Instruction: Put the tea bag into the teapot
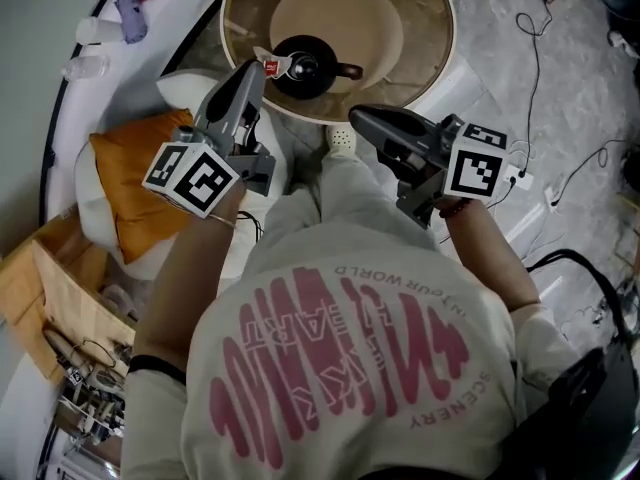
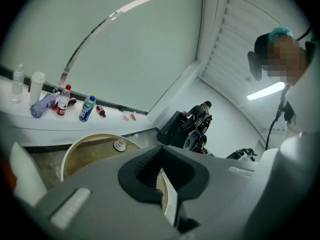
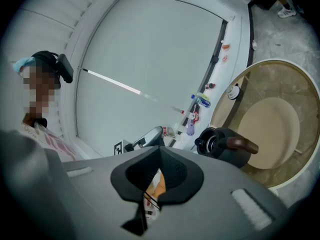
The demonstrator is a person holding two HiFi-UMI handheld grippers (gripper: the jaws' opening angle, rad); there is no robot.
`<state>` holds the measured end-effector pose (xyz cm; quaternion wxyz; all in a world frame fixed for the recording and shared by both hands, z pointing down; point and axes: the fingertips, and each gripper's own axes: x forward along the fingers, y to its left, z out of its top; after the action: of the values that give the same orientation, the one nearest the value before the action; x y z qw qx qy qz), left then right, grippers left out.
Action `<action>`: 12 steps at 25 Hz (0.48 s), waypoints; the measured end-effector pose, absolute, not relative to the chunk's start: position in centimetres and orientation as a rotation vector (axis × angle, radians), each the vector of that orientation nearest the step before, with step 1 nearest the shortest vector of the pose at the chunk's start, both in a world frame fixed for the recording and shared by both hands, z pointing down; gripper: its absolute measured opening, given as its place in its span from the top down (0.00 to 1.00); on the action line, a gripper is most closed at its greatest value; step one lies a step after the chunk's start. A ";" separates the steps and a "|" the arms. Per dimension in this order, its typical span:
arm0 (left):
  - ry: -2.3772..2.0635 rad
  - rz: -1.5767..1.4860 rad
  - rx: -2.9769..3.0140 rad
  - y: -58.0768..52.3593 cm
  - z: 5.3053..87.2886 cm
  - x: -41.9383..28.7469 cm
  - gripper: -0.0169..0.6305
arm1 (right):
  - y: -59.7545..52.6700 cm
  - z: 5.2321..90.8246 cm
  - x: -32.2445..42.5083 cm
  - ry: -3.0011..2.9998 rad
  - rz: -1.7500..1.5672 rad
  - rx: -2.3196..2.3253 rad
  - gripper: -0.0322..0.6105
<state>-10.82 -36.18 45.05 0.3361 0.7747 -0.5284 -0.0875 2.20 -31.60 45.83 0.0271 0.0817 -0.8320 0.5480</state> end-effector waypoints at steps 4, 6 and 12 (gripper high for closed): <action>-1.377 -0.126 2.033 -37.5 47.8 -10.3 0.95 | -31.6 47.8 2.0 -2.515 1.753 0.222 0.94; -1.381 -0.078 2.026 -38.3 49.5 -10.4 0.95 | -32.3 48.7 2.1 -2.496 1.759 0.222 0.94; -1.377 0.151 2.019 -38.4 54.3 -10.0 0.95 | -33.1 50.6 3.7 -2.453 1.769 0.296 0.94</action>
<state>-10.05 -38.37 54.32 0.3397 0.7755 -0.5290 0.0581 3.72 -33.10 50.59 0.0514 0.0973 -0.8062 0.5813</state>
